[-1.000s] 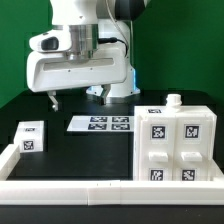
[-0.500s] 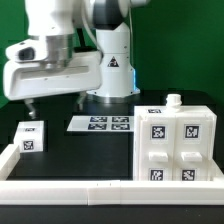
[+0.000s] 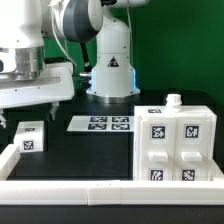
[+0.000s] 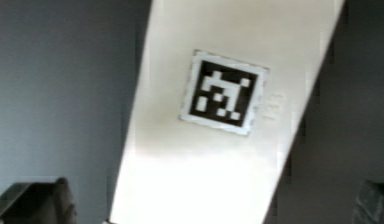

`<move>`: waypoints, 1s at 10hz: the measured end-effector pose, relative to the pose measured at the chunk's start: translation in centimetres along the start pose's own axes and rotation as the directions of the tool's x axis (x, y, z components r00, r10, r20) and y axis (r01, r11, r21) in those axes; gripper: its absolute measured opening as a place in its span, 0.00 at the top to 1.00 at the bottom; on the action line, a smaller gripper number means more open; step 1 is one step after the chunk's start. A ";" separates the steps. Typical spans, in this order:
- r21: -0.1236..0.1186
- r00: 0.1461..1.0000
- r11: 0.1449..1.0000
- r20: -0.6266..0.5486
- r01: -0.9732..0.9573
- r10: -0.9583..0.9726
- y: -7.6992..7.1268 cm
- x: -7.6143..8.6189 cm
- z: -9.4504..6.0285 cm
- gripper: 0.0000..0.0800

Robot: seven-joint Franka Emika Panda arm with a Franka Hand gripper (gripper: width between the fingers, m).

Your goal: Assemble cabinet

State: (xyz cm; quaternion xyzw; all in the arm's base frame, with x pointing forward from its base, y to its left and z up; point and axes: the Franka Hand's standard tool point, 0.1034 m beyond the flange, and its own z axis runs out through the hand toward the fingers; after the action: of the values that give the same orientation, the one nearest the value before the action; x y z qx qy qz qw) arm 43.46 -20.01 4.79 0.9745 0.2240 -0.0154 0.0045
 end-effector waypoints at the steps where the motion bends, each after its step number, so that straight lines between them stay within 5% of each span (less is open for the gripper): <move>1: -0.004 1.000 1.000 -0.001 0.007 -0.007 0.5 0.1 0.0 0.00; 10: 0.003 1.000 1.000 0.018 0.025 -0.025 -0.3 -1.4 3.1 0.00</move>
Offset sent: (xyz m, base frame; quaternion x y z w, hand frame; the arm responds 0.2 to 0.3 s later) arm -0.0061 0.0053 -0.0116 0.0047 0.0024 0.0141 0.9999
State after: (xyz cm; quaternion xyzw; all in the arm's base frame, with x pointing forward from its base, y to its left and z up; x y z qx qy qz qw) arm 42.00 -20.39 1.75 0.9714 0.2359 -0.0244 0.0048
